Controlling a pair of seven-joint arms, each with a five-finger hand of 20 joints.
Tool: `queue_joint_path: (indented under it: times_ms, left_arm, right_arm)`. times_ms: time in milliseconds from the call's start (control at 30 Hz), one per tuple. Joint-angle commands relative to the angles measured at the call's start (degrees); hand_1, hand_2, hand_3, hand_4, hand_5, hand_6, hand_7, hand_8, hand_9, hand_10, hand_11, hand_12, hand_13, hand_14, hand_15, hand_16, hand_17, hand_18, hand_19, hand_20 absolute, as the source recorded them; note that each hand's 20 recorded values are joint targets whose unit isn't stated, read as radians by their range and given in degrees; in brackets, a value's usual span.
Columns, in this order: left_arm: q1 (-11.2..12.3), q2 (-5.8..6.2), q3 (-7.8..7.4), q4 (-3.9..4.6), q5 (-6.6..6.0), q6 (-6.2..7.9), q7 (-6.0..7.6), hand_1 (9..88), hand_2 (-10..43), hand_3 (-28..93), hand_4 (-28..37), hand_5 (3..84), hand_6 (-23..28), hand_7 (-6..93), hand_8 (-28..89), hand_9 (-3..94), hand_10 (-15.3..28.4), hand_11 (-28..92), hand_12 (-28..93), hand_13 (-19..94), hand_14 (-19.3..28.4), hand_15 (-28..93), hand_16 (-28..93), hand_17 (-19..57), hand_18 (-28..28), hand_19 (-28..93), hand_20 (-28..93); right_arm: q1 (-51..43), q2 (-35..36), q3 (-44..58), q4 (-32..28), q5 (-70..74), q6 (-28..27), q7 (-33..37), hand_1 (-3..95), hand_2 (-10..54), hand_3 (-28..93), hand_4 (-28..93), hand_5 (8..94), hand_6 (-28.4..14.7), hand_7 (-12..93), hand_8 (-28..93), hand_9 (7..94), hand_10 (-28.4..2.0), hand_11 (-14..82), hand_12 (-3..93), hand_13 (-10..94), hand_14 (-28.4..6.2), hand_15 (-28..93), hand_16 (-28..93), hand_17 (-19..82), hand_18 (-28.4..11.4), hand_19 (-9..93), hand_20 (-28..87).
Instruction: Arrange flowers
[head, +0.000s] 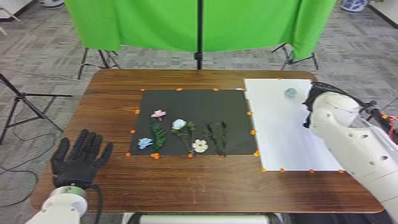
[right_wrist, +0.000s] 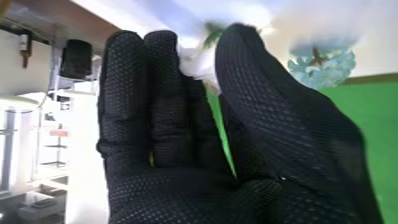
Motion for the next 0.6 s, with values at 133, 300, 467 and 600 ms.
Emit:
queue_joint_path:
  times_ms: [133,300,467,600]
  left_arm:
    - [0.95,-0.60,0.59,0.10,0.10,-0.38,-0.56,27.7,13.3,75,-28.3,44.3,7.1,27.3,-14,42.0,15.2,35,14,35,15.4,57,-7,-4.2,15.5,43,21]
    - [0.96,-0.59,0.41,0.11,0.21,-0.34,-0.74,27.4,13.5,76,-28.3,44.3,7.0,27.4,-14,42.0,15.2,35,14,35,15.4,57,-7,-4.2,15.4,43,21]
    - [0.62,-0.54,0.36,0.24,0.13,-0.17,-0.80,27.4,13.5,76,-28.3,44.4,7.1,27.3,-14,42.0,15.1,36,14,35,15.4,57,-7,-4.2,15.4,43,21]
    - [0.01,-0.73,0.58,0.29,-0.10,0.68,-1.12,27.5,13.6,75,-28.3,44.5,7.1,27.3,-14,41.9,15.2,35,14,35,15.4,57,-7,-4.2,15.4,43,21]
  right_arm:
    - [-3.68,2.32,-1.58,-5.01,-4.38,17.31,-5.71,68.9,-3.5,49,-28,67.6,-1.3,36,13,78.1,-11.0,18.8,51.0,70,-7.9,46,38,47,-13.6,79,29]
    - [-4.56,4.61,-2.82,-15.87,-6.25,21.04,-10.34,67.2,-2.7,52,-28,67.1,-1.1,38,15,77.8,-11.2,20.7,49.9,70,-8.0,47,37,47,-14.0,79,30]
    - [-2.56,3.80,-8.60,-22.30,-9.15,18.04,-17.80,65.5,-2.9,55,-28,67.0,-1.4,38,15,77.5,-11.5,20.9,49.8,70,-8.0,47,37,46,-14.8,80,31]
    - [0.81,1.66,-15.17,-22.69,-9.25,14.56,-21.59,65.2,-3.0,55,-28,67.0,-1.4,38,15,77.5,-11.5,20.8,49.6,70,-8.0,47,37,46,-14.9,80,31]
